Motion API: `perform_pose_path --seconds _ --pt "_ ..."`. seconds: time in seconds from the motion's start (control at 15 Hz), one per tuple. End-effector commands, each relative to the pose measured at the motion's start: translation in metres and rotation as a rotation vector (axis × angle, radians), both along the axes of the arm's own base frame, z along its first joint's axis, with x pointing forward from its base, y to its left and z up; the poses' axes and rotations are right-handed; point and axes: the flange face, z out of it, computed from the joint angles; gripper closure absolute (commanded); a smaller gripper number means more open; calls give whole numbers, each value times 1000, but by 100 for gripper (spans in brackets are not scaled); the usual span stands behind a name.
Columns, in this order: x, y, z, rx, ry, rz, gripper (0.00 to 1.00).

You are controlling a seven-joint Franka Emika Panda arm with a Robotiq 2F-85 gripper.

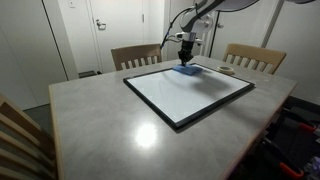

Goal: Use the blue cloth to wipe the board

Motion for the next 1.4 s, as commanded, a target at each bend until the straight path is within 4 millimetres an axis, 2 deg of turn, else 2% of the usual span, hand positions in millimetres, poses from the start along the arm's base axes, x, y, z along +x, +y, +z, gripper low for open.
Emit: perform_pose_path --seconds 0.0,0.8,1.33 --pt "-2 14 -13 0 31 -13 99" --pt "-20 25 -15 2 71 -67 99" --pt "-43 28 -16 14 97 -111 99"
